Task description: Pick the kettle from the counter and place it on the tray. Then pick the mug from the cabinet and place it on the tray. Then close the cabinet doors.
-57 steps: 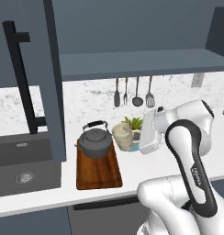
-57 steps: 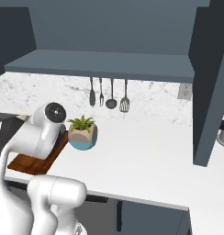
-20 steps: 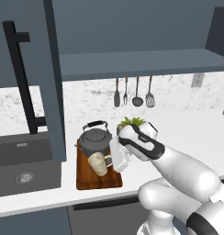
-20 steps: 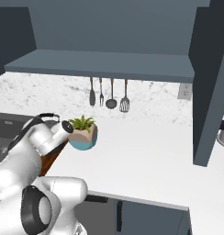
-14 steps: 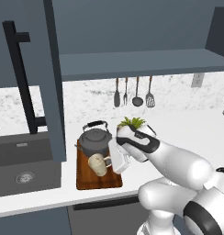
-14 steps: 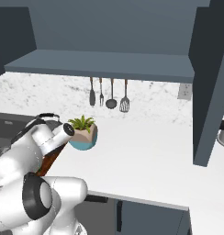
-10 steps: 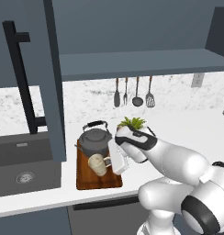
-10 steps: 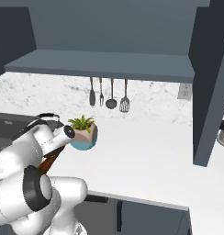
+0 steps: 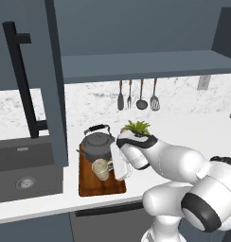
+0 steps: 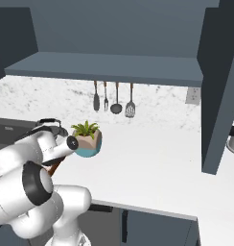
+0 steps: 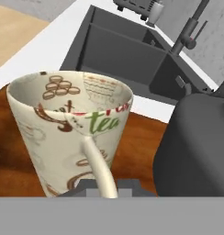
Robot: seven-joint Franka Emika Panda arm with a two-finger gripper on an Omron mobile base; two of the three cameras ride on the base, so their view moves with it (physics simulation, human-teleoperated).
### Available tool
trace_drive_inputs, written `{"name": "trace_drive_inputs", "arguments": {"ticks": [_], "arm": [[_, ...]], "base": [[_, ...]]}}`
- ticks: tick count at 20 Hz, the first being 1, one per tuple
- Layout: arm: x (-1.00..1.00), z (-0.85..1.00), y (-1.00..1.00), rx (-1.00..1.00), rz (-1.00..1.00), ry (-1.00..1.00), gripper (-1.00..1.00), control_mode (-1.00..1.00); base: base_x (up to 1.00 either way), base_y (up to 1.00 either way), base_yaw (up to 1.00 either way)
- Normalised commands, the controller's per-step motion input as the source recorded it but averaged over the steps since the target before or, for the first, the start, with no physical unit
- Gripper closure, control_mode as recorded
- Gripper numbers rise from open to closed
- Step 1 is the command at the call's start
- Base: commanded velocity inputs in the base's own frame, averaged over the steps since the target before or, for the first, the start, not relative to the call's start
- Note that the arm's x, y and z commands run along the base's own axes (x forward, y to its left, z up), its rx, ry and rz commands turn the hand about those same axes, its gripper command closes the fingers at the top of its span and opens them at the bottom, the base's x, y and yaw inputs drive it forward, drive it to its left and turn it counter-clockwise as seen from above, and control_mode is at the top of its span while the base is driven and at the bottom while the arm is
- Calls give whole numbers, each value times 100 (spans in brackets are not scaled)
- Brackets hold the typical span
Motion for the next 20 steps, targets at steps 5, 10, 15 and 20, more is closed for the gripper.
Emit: {"name": "trace_drive_inputs", "arguments": {"ticks": [5,10,15,20], "arm": [[0,-21,0,0,3,-11,-100,-100],[0,-16,-4,0,4,-2,-100,-100],[0,-2,-24,0,0,0,-100,-100],[0,0,-21,0,0,0,-100,-100]], "base": [[0,0,0],[0,0,0],[0,0,0],[0,0,0]]}}
